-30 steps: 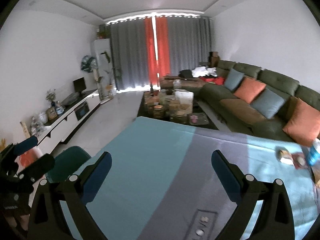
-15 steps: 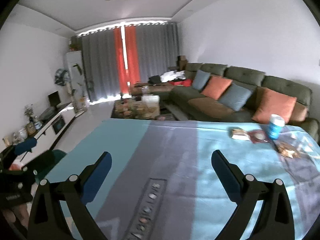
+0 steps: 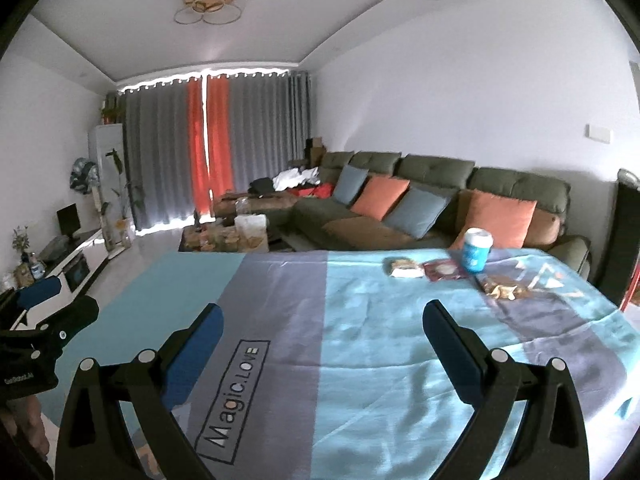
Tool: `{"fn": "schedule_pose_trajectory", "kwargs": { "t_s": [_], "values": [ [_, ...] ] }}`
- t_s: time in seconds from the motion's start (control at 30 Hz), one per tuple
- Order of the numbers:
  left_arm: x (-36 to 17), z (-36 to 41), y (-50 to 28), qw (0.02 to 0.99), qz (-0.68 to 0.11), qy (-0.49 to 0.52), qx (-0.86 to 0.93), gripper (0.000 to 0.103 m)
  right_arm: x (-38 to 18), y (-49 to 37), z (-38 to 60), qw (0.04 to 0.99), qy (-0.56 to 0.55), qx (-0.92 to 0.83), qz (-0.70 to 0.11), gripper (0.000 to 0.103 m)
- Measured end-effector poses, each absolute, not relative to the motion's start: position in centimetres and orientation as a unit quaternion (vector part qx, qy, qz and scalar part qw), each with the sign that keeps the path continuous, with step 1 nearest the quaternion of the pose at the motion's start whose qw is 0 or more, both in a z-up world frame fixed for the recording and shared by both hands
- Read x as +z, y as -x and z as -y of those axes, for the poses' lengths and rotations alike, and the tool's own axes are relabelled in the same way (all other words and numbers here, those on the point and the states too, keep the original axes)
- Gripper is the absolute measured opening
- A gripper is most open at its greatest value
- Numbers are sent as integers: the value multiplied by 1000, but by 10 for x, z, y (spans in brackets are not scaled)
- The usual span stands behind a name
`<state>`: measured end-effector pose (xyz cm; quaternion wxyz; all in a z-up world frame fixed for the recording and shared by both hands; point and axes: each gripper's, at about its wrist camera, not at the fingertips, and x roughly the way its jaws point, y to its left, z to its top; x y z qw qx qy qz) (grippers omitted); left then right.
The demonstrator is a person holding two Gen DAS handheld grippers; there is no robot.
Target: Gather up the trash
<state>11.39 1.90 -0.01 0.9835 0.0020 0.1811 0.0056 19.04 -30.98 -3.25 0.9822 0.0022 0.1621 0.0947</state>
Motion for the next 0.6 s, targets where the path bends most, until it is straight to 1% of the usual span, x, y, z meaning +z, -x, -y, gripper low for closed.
{"fn": "schedule_pose_trajectory", "kwargs": {
  "t_s": [0.3,0.43,0.6],
  "values": [
    [1,-23,-97,990,-144,0,13,98,-30,-165,301,990,-1,92,-108,96],
    [2,-26,-94,991,-135,1,17,98,-28,-161,289,989,21,102,-100,96],
    [3,-27,-91,992,-122,3,15,98,-27,-157,286,990,17,106,-95,96]
  ]
}}
